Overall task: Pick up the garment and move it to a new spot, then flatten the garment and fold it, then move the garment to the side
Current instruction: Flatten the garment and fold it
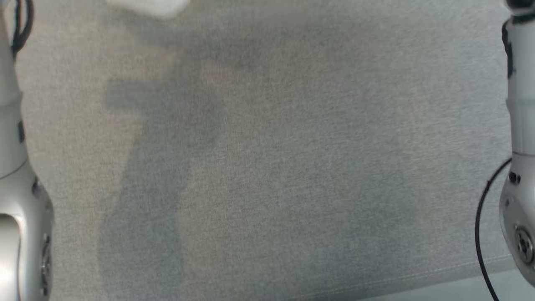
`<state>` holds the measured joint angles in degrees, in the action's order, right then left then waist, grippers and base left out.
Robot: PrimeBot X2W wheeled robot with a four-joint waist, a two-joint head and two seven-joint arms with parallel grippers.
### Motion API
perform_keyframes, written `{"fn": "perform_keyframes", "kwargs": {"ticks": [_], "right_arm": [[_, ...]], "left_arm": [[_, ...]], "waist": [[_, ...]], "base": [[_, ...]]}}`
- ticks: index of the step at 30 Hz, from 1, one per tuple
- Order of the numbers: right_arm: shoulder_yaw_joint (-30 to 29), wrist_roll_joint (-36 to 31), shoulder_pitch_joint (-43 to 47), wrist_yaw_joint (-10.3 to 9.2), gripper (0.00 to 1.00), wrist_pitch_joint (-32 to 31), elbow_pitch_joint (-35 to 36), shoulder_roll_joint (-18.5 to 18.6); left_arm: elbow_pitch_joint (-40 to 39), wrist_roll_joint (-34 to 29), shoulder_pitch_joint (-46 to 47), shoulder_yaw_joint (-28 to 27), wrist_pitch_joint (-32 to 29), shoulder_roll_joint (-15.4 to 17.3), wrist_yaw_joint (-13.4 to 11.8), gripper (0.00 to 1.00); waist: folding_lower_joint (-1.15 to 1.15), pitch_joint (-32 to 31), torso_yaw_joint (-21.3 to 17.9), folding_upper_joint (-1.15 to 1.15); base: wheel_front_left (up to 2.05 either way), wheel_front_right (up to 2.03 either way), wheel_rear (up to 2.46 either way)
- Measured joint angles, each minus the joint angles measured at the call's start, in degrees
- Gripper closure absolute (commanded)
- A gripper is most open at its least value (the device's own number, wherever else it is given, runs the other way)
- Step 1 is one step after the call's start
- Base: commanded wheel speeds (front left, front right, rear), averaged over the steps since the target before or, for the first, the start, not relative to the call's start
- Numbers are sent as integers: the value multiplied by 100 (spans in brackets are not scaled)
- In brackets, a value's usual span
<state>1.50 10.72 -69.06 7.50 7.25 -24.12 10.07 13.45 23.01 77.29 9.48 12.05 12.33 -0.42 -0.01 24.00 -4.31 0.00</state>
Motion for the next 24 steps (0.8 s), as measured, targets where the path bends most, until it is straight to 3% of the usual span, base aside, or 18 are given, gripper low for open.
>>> {"fn": "perform_keyframes", "kwargs": {"ticks": [7,12,17,24], "right_arm": [[-35,-635,-408,1,100,654,-1768,-188],[-56,-733,-211,1,100,758,-2414,-211],[-62,-430,204,1,100,777,-2153,-201],[-5,32,987,1,100,780,-1463,-218]], "left_arm": [[743,147,-693,-154,274,-332,166,100],[383,138,-1648,-550,293,-641,409,100],[-190,55,-2594,-826,298,-847,643,100],[-844,14,-3576,-970,297,-937,748,100]], "waist": [[-1,748,195,0],[-1,1213,343,0],[0,1500,473,0],[0,1312,473,0]], "base": [[0,0,0],[0,0,0],[0,0,0],[0,0,0]]}}
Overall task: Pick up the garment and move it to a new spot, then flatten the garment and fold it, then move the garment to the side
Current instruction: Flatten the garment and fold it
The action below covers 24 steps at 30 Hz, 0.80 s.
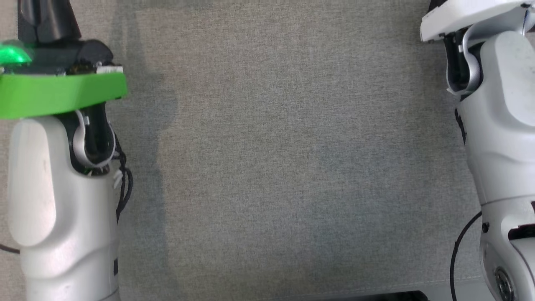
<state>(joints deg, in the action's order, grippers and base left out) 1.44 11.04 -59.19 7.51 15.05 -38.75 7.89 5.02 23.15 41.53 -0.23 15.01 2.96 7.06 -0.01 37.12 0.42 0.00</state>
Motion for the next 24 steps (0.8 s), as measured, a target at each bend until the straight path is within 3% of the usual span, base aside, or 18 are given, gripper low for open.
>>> {"fn": "perform_keyframes", "kwargs": {"ticks": [10,16,24], "right_arm": [[160,388,1823,0,100,0,1250,-18],[119,566,2998,0,100,0,1929,-46],[-127,631,4560,0,100,1,2945,-183]], "left_arm": [[-1054,354,-1972,159,1,-12,-3,100],[-1720,582,-3103,312,2,-11,-275,100],[-2490,404,-4306,744,12,-13,-457,100]], "waist": [[1,-858,-76,0],[1,-1523,-63,0],[1,-2386,26,0]], "base": [[0,0,0],[0,0,0],[0,0,0]]}}
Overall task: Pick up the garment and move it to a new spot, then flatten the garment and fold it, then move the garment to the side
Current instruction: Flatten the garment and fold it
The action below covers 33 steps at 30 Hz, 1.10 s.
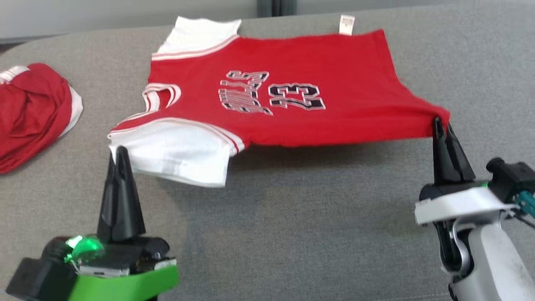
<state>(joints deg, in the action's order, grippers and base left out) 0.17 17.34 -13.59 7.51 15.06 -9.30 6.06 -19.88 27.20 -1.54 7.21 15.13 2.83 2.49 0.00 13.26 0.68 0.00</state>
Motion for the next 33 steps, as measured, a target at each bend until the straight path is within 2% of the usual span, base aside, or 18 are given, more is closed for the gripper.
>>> {"fn": "perform_keyframes", "kwargs": {"ticks": [5,10,16,23,33], "right_arm": [[-125,-42,990,0,100,-200,512,-76],[-141,23,1333,0,100,-390,599,-185],[-62,-116,1261,0,100,-341,-9,-178],[-11,11,1031,0,100,-328,-936,-211],[9,307,518,0,100,-235,-1500,-256]], "left_arm": [[-109,-151,-652,245,-74,3,-54,100],[177,-94,-934,315,-109,8,-112,100],[775,310,-919,363,-144,7,-125,100],[1311,363,-581,339,-86,4,-132,100],[2176,436,57,315,-37,3,-100,100]], "waist": [[0,-441,76,0],[0,-627,140,0],[0,-495,140,0],[0,-330,153,0],[0,-226,69,0]], "base": [[0,0,0],[0,0,0],[0,0,0],[0,0,0],[0,0,0]]}}
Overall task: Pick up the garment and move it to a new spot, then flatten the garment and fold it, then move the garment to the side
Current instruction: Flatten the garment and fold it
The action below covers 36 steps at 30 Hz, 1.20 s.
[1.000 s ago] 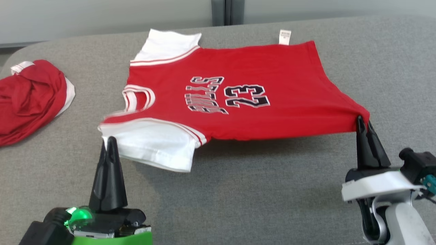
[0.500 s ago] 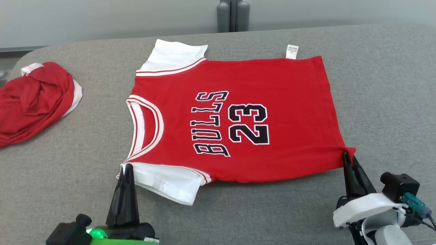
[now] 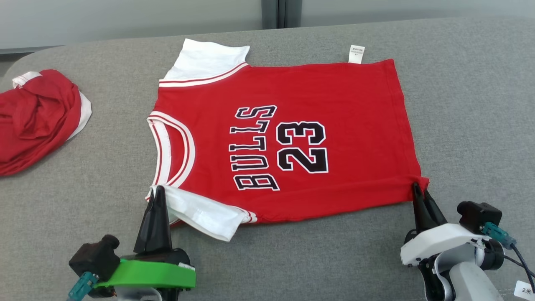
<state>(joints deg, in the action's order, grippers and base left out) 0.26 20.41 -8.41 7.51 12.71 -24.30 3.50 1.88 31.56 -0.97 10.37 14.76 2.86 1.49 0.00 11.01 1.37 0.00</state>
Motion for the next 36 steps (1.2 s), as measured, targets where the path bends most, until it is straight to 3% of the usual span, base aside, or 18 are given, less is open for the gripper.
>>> {"fn": "perform_keyframes", "kwargs": {"ticks": [9,19,20,22,23,25,26,27,29,30,31,36], "right_arm": [[-137,-36,-686,0,100,99,-428,-22],[-80,-108,-1214,1,100,177,-784,-56],[-77,-108,-1239,1,87,185,-793,-59],[-62,-105,-1290,0,49,201,-801,-60],[-53,-102,-1316,1,0,202,-793,-60],[-29,-93,-1352,0,0,210,-761,-63],[-14,-62,-1355,1,0,211,-724,-63],[-4,-31,-1355,0,0,225,-671,-65],[-10,-41,-1353,1,0,227,-557,-67],[-54,-70,-1342,0,0,229,-436,-71],[-102,-118,-1319,1,0,230,-297,-67],[-244,-211,-1010,0,0,234,388,-68]], "left_arm": [[1170,-141,1262,-52,20,-5,78,100],[1934,-298,2125,-374,27,-5,174,100],[1994,-308,2192,-387,27,-5,181,100],[2087,-312,2296,-387,27,-5,189,100],[2126,-312,2348,-385,26,-5,209,100],[2262,-339,2504,-387,27,-5,211,100],[2305,-346,2563,-396,27,-7,210,91],[2341,-348,2620,-413,27,-8,210,75],[2372,-355,2691,-450,27,-5,211,56],[2376,-353,2720,-463,27,-7,216,15],[2386,-352,2745,-478,27,-7,230,0],[2334,-353,2761,-532,27,-10,229,0]], "waist": [[0,188,-92,0],[0,426,-201,0],[0,449,-211,0],[0,493,-228,0],[0,514,-233,0],[0,567,-245,0],[0,591,-251,0],[0,613,-260,0],[0,641,-283,0],[0,655,-297,0],[0,667,-310,0],[0,678,-364,0]], "base": [[0,0,0],[0,0,0],[0,0,0],[0,0,0],[0,0,0],[0,0,0],[0,0,0],[0,0,0],[0,0,0],[0,0,0],[0,0,0],[0,0,0]]}}
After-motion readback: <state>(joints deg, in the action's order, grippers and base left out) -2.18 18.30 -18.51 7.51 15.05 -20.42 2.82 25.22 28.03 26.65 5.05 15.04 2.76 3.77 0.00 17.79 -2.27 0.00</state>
